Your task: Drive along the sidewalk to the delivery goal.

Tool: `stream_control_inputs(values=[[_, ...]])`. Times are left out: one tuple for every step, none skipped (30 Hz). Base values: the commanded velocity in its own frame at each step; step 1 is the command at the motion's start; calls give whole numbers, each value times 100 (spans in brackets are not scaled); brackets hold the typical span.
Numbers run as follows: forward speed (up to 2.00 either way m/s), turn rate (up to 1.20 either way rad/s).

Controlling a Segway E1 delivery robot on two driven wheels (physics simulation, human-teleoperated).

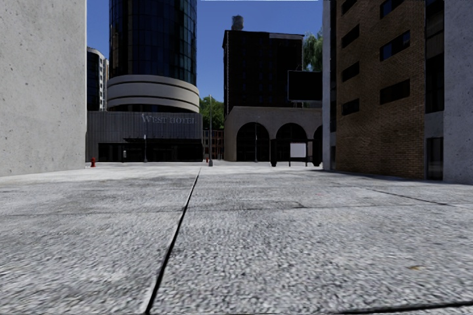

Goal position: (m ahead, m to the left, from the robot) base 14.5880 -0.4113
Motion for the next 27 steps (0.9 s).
stream_control_inputs(values=[[200, 0], [200, 0], [200, 0], [200, 0], [200, 0], [200, 0], [200, 0], [200, 0], [200, 0], [200, 0], [200, 0], [200, 0], [200, 0], [200, 0], [200, 0], [200, 0], [200, 0], [200, 0], [200, 0], [200, 0], [200, 0], [200, 0], [200, 0], [200, 0], [200, 0], [200, 0], [200, 0]])
